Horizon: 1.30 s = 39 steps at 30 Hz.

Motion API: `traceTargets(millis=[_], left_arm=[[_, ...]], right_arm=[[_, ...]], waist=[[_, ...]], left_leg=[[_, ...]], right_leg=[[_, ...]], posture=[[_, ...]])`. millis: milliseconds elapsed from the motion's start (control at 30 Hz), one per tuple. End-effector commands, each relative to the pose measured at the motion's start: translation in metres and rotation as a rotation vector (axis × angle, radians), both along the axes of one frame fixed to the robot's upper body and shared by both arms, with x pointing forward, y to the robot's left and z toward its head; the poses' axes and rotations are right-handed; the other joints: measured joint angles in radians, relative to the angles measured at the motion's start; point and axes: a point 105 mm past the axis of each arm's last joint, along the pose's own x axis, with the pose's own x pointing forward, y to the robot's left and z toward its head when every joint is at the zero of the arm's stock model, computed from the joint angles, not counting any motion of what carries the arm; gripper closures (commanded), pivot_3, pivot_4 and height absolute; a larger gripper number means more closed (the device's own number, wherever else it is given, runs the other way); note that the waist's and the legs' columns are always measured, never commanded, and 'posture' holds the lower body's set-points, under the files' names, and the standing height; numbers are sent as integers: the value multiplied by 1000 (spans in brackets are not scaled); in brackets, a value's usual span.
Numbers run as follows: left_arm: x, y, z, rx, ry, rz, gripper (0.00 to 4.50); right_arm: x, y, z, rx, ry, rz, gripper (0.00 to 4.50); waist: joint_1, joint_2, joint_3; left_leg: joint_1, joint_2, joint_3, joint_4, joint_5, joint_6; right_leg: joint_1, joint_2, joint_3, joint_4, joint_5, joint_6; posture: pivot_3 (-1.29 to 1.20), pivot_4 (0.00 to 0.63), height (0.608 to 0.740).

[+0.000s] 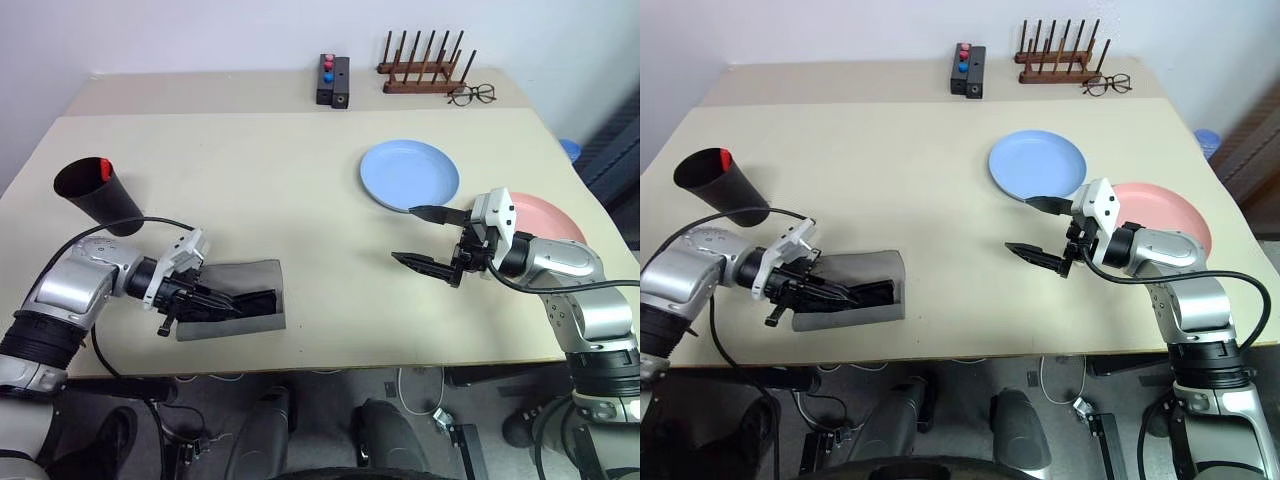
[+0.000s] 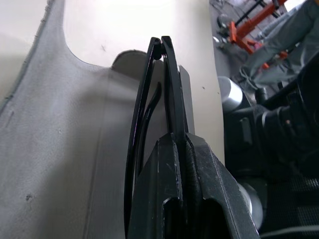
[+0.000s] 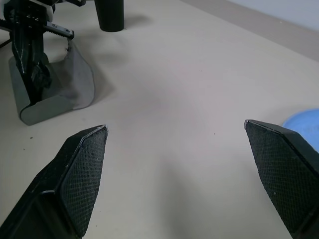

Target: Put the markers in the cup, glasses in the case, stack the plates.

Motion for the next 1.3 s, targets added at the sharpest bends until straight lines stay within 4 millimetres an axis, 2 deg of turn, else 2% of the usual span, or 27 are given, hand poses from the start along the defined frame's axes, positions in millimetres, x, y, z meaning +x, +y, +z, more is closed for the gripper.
traceTargets(millis=[33, 133, 367, 667, 1033, 1100, 1167, 1233, 1300], left_arm=[[-5, -6, 5, -36, 56, -4, 4443], [-10, -6, 1, -5, 79, -21, 3505], [-9, -10, 5, -24, 80, -32, 25], [-8, -9, 8, -7, 20, -56, 25], [1, -4, 39, -27, -57, 2, 25], [-3, -4, 48, -62, -24, 7, 529], [-7, -3, 54, -83, -9, 7, 1282], [-3, -2, 62, -118, -28, 30, 2390], [14, -3, 79, -208, -116, 100, 3373]], right_arm=[[-2, 4, 9, 2, -43, 14, 0], [-1, 4, 8, 0, -43, 13, 0], [-1, 4, 8, -3, -43, 13, 0], [-2, 5, 6, 1, -36, 15, 0], [-1, 7, 5, 4, -36, 18, 0], [0, 7, 4, 4, -38, 19, 0], [0, 7, 4, 5, -39, 20, 0], [0, 8, 4, 4, -41, 21, 0], [0, 9, 6, 11, -47, 23, 0]], waist=[[0, 0, 0], [0, 0, 0], [0, 0, 0], [0, 0, 0], [0, 0, 0], [0, 0, 0], [-1, 0, 0], [-1, 0, 0], [0, 0, 0]], left_leg=[[0, 0, 0, 0, 0, 0], [0, 0, 0, 0, 0, 0], [0, 0, 0, 0, 0, 0], [0, 0, 0, 0, 0, 0], [0, 0, 0, 0, 0, 0], [0, 0, 0, 0, 0, 0], [0, 0, 0, 0, 0, 0], [0, 0, 0, 0, 0, 0], [0, 0, 0, 0, 0, 0]], right_leg=[[0, 0, 0, 0, 0, 0], [0, 0, 0, 0, 0, 0], [0, 0, 0, 0, 0, 0], [0, 0, 0, 0, 0, 0], [0, 0, 0, 0, 0, 0], [0, 0, 0, 0, 0, 0], [0, 0, 0, 0, 0, 0], [0, 0, 0, 0, 0, 0], [0, 0, 0, 0, 0, 0]], posture=[[0, 150, 735], [0, 150, 735], [0, 150, 735], [0, 150, 735], [0, 150, 735], [0, 150, 735], [0, 150, 735], [0, 150, 735], [0, 150, 735]])
